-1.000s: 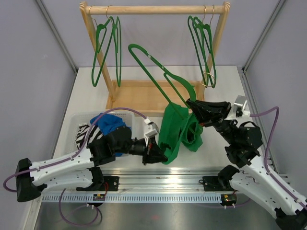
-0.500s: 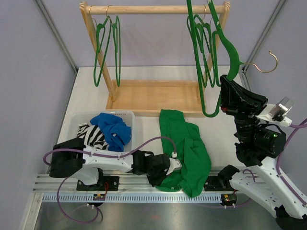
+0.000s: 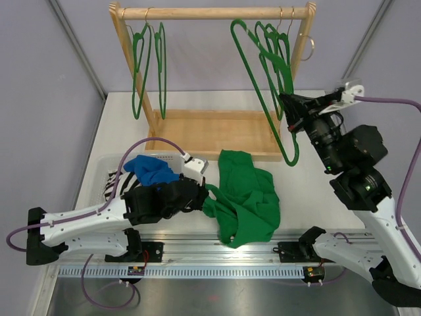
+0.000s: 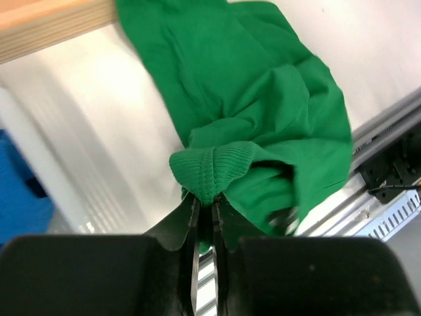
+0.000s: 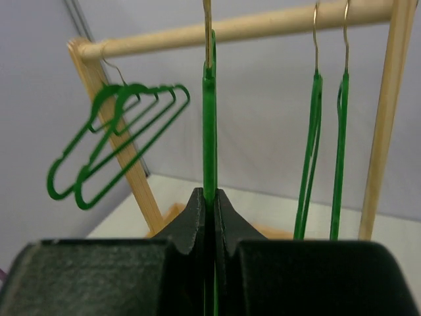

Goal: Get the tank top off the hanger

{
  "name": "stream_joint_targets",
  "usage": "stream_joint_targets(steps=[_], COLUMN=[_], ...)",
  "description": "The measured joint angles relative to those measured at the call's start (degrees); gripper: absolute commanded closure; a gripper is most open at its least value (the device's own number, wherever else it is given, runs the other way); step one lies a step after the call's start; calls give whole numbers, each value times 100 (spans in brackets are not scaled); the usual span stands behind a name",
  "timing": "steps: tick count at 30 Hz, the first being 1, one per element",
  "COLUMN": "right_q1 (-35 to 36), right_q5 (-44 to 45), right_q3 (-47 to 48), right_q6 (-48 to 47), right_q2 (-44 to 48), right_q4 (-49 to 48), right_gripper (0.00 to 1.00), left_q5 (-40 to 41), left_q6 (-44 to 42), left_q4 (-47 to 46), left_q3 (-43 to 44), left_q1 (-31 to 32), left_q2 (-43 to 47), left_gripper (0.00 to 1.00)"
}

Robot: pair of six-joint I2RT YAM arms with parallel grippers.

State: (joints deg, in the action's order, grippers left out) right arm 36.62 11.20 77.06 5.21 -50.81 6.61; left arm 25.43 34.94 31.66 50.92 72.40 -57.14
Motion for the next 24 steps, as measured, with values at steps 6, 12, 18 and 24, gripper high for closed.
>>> stream_joint_targets(steps=[6,12,18,24], right_q1=[0,2,-35,-376], right_q5=[243,678,1027,1071], right_q3=[195,1346,2656,3840], right_q6=[15,7,-111,-232], right_q2=[-538,-1484,-2616,-3694], right_q4=[999,1722,1987,2197], right_gripper=[100,100,100,100], left_q5=[101,-94,-136,-136], left_q6=[70,-42,-85,-98], left_q4=[457,691,1178,1600], left_q3=[50,61,330,369], left_q1=[-28,-28,-26,22], left_q2=[210,387,629,1054], left_gripper=[52,1,1,1])
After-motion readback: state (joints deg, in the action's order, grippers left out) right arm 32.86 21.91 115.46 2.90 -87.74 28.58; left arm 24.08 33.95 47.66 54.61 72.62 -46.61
